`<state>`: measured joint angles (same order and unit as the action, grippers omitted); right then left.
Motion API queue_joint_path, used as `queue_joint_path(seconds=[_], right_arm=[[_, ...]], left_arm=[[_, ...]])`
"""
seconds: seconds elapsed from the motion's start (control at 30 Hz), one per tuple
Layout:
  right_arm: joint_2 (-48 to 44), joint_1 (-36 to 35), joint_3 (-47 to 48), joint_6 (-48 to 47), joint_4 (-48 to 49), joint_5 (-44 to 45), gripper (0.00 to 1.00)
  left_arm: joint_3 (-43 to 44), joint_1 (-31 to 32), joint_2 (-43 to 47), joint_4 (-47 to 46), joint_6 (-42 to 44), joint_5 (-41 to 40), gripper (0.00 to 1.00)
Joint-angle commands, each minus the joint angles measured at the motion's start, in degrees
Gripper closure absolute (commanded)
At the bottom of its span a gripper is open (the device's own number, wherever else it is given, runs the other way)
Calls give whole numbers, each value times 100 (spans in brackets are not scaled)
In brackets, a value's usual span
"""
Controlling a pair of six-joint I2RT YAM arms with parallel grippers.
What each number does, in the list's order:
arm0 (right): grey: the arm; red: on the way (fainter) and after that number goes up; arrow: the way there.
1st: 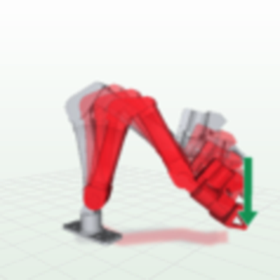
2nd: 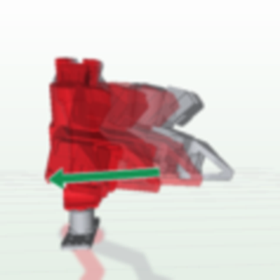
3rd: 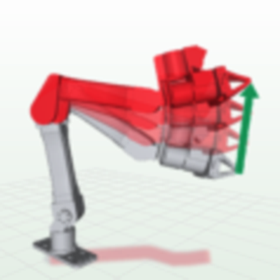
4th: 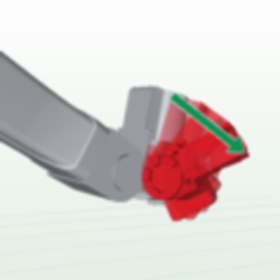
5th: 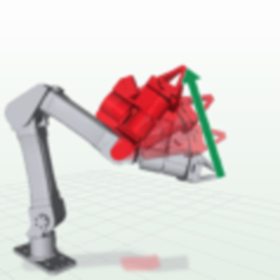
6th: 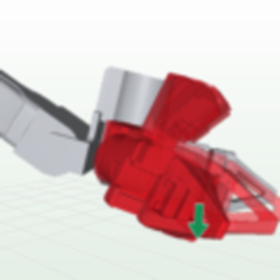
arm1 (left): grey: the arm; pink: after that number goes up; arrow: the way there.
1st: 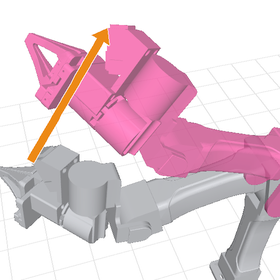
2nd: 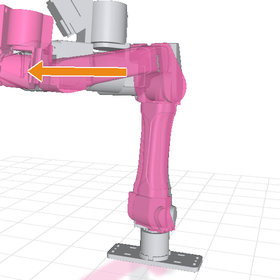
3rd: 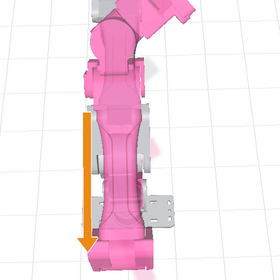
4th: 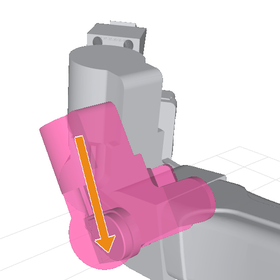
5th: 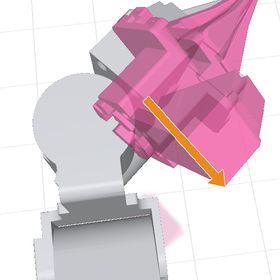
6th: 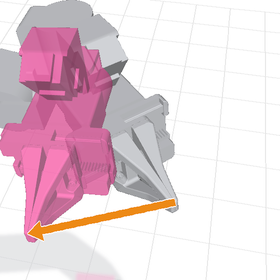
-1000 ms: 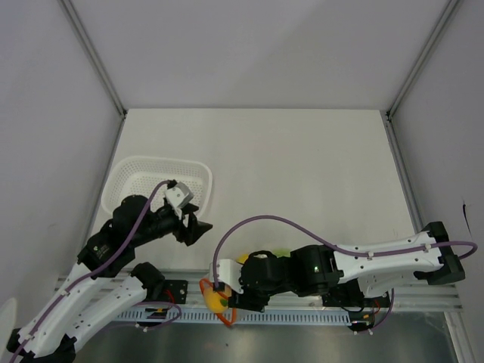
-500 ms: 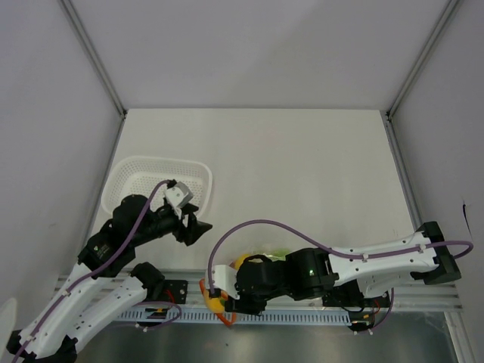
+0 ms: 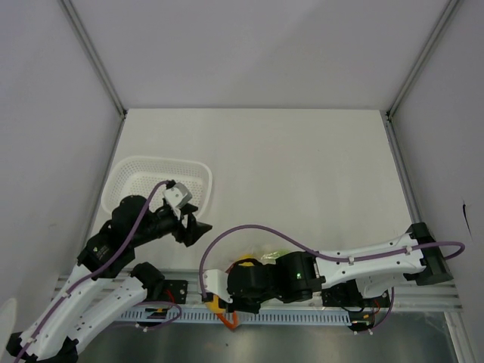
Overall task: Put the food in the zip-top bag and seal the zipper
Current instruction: Adjust the zipper food storage bag at the center of the board.
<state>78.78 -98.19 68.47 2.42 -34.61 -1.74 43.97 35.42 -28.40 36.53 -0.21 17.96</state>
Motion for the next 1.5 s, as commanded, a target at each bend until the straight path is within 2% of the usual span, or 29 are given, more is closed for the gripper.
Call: queue_joint_path(seconds=[0.0,0.23,0.27,0.3,0.4,0.63,0.73,1.03,1.13,1.17,1.23,1.33,1.43,1.47], right_arm=[[119,-51,167,-31,165,121,83],[111,-60,132,-66,95,428,82],[94,-51,141,-66,86,420,80],[85,-51,141,-74,69,420,70],[-3,-51,185,-110,16,367,57],[-65,-51,158,-215,-265,306,55],[-12,-51,158,-215,-301,341,57],[190,-51,185,-391,-107,279,73],[216,-51,193,-426,-90,253,81],[216,-60,185,-426,-72,244,89],[208,-42,185,-426,-63,279,99],[120,63,185,-391,-98,446,100],[-107,291,141,-295,-98,673,100],[-196,370,97,-268,-64,762,100]], left_arm=[[-20,-70,45,-85,-85,129,27],[-98,-114,133,-67,-85,129,26],[-99,-114,142,-59,-85,129,26],[-99,-123,151,-59,-85,129,26],[-107,-140,151,-59,-76,147,26],[-90,-158,151,-50,-76,182,26],[-116,-167,168,-50,-85,191,26],[-116,-211,195,-15,-85,191,25],[-134,-237,186,-41,-111,208,24],[-125,-255,177,-41,-120,208,24],[-134,-272,169,-50,-155,208,23],[-99,-281,177,-41,-199,199,21],[-90,-290,264,-111,-173,322,1],[-90,-290,291,-137,-120,392,1]])
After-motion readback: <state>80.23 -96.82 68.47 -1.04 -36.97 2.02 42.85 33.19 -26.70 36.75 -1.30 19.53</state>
